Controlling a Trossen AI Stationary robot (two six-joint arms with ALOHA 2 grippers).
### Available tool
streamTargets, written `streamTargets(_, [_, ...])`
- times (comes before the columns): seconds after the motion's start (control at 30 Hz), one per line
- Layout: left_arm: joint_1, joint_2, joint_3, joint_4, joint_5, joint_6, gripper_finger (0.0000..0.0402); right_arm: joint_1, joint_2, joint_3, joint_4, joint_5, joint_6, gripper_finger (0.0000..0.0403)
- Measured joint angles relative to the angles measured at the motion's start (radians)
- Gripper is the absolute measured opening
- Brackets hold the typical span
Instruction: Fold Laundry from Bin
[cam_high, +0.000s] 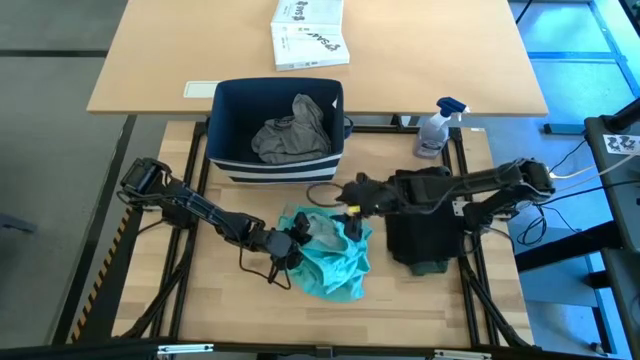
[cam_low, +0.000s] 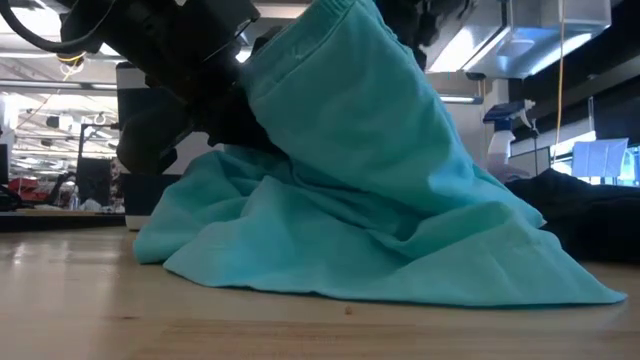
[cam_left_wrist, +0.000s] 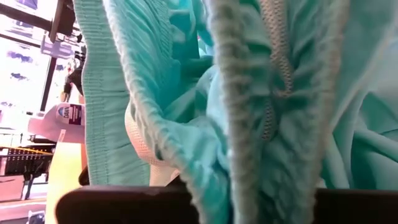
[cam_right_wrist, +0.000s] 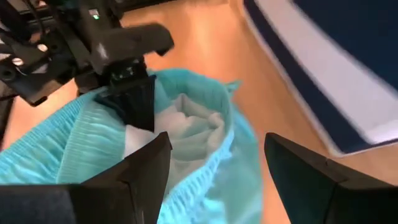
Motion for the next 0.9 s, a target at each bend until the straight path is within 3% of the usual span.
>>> streamTargets(0.17, [0.0,0.0,0.0,0.0,-0.007,-0.001,0.0008,-0.048,0.014,-0.033,0.052,-0.13,0.065,0.0257])
streamTargets(0.33, [0.0,0.0,0.0,0.009,0.008,-0.014,0.0012,-0.046,0.061,-0.047,0.054,-0.172,0.091,0.0257])
streamTargets(0.67, [0.0,0.0,0.001,0.025,0.06,-0.088,0.01,-0.046,0.168,-0.047,0.09,-0.265,0.119,0.0256])
streamTargets(0.77, [0.0,0.0,0.0,0.025,0.059,-0.088,0.0116,-0.044,0.176,-0.047,0.118,-0.285,0.118,0.0239])
streamTargets(0.9, [-0.003,0.0,0.001,0.025,0.037,-0.089,0.0135,-0.027,0.179,-0.046,0.137,-0.295,0.105,0.0183])
